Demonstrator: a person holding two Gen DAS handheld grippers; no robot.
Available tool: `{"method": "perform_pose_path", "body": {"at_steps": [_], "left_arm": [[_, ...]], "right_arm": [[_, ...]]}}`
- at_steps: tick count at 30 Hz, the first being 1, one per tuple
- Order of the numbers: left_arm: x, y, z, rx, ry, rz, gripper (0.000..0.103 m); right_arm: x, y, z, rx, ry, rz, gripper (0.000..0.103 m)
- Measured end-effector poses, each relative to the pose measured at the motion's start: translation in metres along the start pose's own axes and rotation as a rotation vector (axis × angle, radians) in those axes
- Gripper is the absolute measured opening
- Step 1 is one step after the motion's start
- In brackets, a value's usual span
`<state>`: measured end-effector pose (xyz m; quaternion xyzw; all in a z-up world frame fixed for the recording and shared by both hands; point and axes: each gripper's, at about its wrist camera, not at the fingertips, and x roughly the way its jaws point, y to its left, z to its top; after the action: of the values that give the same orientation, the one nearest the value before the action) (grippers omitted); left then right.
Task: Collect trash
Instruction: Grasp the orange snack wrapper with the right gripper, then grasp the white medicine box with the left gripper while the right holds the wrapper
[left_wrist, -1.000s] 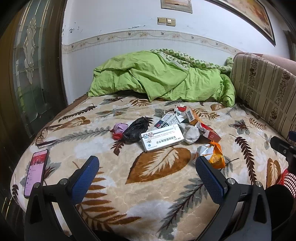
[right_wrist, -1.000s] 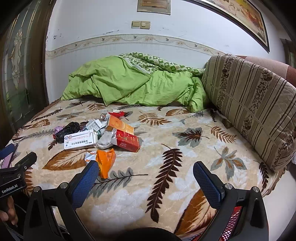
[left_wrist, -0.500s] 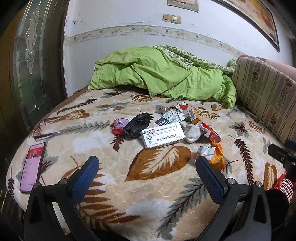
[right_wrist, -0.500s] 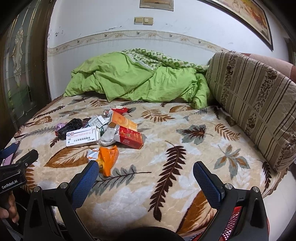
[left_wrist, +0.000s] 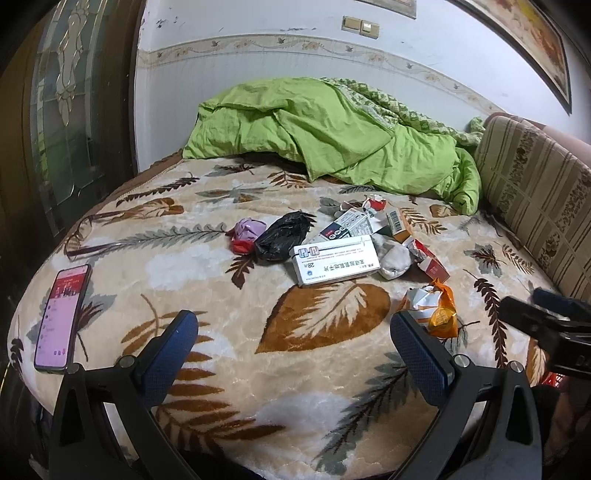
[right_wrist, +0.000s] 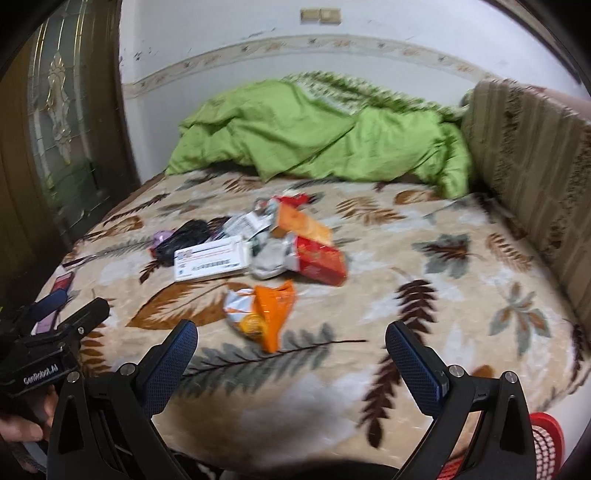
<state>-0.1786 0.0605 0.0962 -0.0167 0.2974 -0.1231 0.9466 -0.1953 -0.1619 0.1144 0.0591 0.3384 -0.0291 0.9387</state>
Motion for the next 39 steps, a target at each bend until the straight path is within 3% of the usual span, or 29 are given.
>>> {"method": "perform_pose_path", "body": {"at_steps": [6, 9, 11, 13, 15, 16, 24, 32, 39], "left_arm": [[0.005, 0.011, 0.003, -0.039, 0.029, 0.001, 0.103], [0.008, 0.018, 0.005, -0.061, 0.046, -0.007, 0.103], [0.010, 0.022, 0.006, -0.077, 0.057, -0.020, 0.103], [0.012, 0.025, 0.008, -0.091, 0.067, -0.035, 0.103], [0.015, 0.027, 0.013, -0.101, 0.070, -0.055, 0.103], [0.016, 0.027, 0.014, -0.103, 0.070, -0.060, 0.102], [0.053, 0.008, 0.048, -0.060, 0.111, -0.180, 0.081], [0.131, -0.021, 0.088, 0.140, 0.212, -0.268, 0.080], [0.194, -0.019, 0.079, 0.157, 0.376, -0.314, 0.080]], "right_arm": [[0.050, 0.009, 0.013, 0.020, 0.109, 0.101, 0.101], [0.070, 0.014, 0.015, 0.007, 0.147, 0.117, 0.090], [0.084, 0.014, 0.015, 0.015, 0.194, 0.120, 0.074], [0.094, 0.012, 0.013, 0.034, 0.230, 0.130, 0.064], [0.100, 0.010, 0.012, 0.041, 0.257, 0.140, 0.041], [0.100, 0.009, 0.011, 0.045, 0.261, 0.146, 0.039], [0.079, -0.003, 0.015, 0.085, 0.158, 0.173, 0.034], [0.060, -0.019, 0.021, 0.163, 0.053, 0.195, 0.034], [0.058, -0.024, 0.021, 0.187, 0.034, 0.199, 0.034]]}}
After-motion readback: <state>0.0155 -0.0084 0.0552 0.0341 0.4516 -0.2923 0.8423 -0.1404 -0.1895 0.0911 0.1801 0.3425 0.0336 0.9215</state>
